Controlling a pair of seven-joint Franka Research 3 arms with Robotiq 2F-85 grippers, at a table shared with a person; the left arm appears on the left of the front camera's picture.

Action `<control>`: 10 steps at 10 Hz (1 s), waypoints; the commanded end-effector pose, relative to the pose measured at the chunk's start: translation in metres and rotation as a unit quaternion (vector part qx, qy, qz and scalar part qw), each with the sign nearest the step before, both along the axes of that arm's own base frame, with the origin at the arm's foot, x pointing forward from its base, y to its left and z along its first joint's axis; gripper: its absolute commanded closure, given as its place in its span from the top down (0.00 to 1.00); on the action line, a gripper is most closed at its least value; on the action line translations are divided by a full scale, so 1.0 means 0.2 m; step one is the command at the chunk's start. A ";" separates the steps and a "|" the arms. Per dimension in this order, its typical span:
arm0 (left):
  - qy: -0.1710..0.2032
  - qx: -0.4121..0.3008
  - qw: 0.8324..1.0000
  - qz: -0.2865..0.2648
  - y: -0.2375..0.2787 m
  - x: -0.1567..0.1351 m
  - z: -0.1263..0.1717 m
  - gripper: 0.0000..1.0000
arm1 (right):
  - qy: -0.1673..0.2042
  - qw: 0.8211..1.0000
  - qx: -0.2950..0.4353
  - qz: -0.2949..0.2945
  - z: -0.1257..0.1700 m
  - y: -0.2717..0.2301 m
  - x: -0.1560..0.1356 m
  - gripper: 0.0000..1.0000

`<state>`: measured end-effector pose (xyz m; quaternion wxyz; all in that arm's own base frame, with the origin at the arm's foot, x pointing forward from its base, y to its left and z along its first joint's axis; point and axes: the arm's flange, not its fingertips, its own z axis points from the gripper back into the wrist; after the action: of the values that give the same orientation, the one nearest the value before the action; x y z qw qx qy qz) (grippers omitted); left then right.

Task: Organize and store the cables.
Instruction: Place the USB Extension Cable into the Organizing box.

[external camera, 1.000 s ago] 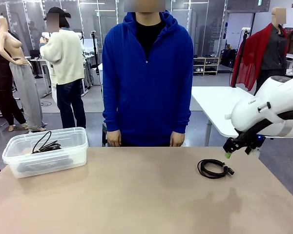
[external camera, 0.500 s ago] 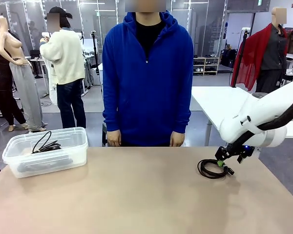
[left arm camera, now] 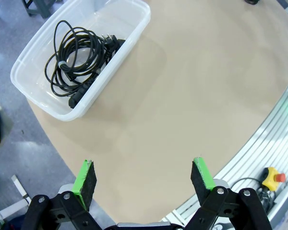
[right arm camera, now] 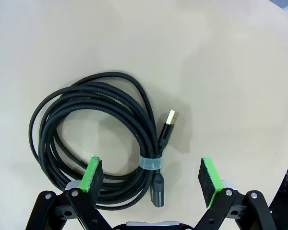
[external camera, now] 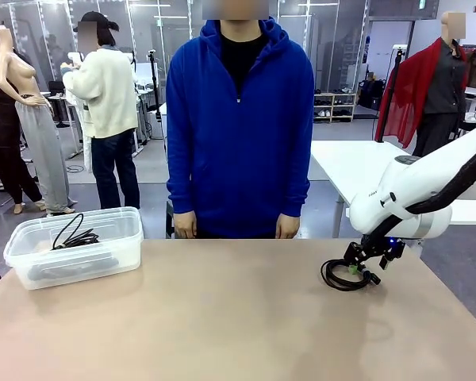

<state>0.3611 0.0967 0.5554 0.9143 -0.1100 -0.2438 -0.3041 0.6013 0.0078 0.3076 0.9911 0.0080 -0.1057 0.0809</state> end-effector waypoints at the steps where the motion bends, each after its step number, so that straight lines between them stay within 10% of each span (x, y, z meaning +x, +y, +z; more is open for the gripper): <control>1: 0.001 0.006 1.000 0.001 0.00 0.00 0.00 1.00 | 0.003 1.000 -0.008 -0.021 0.00 0.00 0.06 1.00; 2: 0.001 0.006 1.000 0.001 0.00 0.00 0.00 1.00 | 0.009 1.000 -0.009 -0.022 0.00 0.01 0.07 1.00; 5: 0.001 0.006 1.000 0.001 0.00 0.00 0.00 1.00 | 0.021 1.000 -0.009 -0.013 -0.02 0.02 0.08 0.06; 10: 0.001 0.006 1.000 0.001 0.00 0.00 0.00 1.00 | 0.017 1.000 -0.008 -0.016 0.00 0.01 0.06 0.00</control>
<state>0.3611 0.0967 0.5554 0.9143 -0.1100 -0.2438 -0.3041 0.6123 0.0084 0.3021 0.9930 0.0054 -0.0886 0.0777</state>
